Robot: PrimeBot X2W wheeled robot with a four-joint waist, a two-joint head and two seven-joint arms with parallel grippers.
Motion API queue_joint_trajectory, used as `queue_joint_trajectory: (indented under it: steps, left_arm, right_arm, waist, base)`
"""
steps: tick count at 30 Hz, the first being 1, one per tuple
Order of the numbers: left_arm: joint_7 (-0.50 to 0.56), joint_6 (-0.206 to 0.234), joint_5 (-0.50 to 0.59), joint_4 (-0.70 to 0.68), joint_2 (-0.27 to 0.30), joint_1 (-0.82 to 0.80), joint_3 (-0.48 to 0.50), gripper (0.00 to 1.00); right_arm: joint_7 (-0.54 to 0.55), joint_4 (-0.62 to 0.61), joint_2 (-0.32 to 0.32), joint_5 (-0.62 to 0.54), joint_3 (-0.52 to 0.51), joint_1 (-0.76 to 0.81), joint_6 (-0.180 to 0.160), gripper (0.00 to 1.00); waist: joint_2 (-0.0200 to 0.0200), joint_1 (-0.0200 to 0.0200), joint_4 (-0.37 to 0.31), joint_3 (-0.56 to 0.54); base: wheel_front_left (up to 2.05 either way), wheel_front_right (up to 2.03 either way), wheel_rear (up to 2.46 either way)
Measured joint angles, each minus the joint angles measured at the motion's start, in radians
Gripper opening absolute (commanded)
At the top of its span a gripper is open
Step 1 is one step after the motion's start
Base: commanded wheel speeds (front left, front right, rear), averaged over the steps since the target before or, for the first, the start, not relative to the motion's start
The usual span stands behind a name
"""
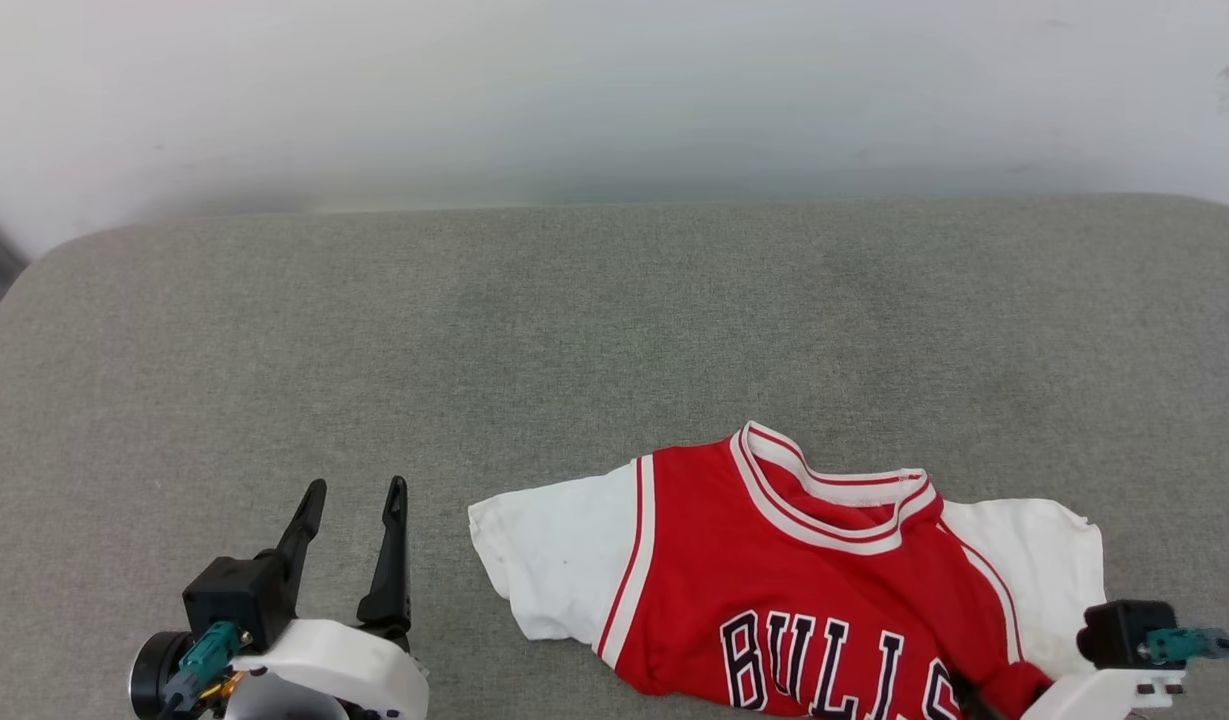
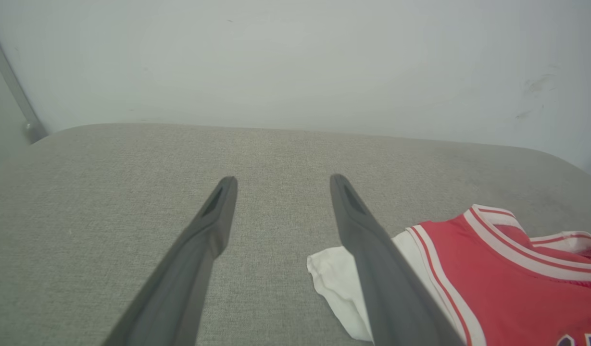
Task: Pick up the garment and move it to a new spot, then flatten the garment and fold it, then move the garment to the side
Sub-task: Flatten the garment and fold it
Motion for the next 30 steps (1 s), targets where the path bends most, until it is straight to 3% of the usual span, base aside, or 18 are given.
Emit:
queue_joint_trajectory:
  steps: [7, 15, 19, 23, 30]
  left_arm:
    - [0.004, 0.004, -0.008, -0.001, 0.008, 0.019, 0.002, 1.0]
    - [0.008, 0.009, -0.013, -0.008, 0.015, 0.019, 0.004, 1.0]
    - [0.003, 0.008, -0.015, -0.007, 0.014, 0.012, 0.005, 1.0]
    - [-0.005, 0.003, -0.015, -0.001, 0.011, -0.004, 0.005, 1.0]
    - [-0.02, 0.0, -0.016, 0.001, 0.0, -0.029, 0.006, 1.0]
  right_arm:
    - [-0.265, -0.084, 0.016, -0.051, -0.055, 0.004, 0.0, 1.0]
    - [-0.369, -0.143, 0.021, -0.058, -0.093, -0.021, 0.0, 1.0]
    - [-0.319, -0.161, 0.012, -0.052, -0.165, -0.072, 0.0, 1.0]
    - [-0.231, -0.165, -0.042, -0.032, -0.226, -0.123, 0.0, 1.0]
    - [0.027, -0.083, -0.16, 0.033, -0.253, -0.207, 0.0, 1.0]
  waist:
    - [0.0, 0.0, -0.004, -0.015]
    - [0.0, 0.0, -0.011, -0.021]
    - [0.0, -0.0001, -0.006, -0.013]
    - [0.0, -0.0001, 0.005, 0.0]
    - [0.0, -0.0001, 0.015, 0.043]
  base:
    - [0.0, 0.0, 0.0]
    - [0.0, 0.0, 0.0]
    - [0.0, 0.0, 0.0]
    - [0.0, 0.0, 0.0]
    - [0.0, 0.0, 0.0]
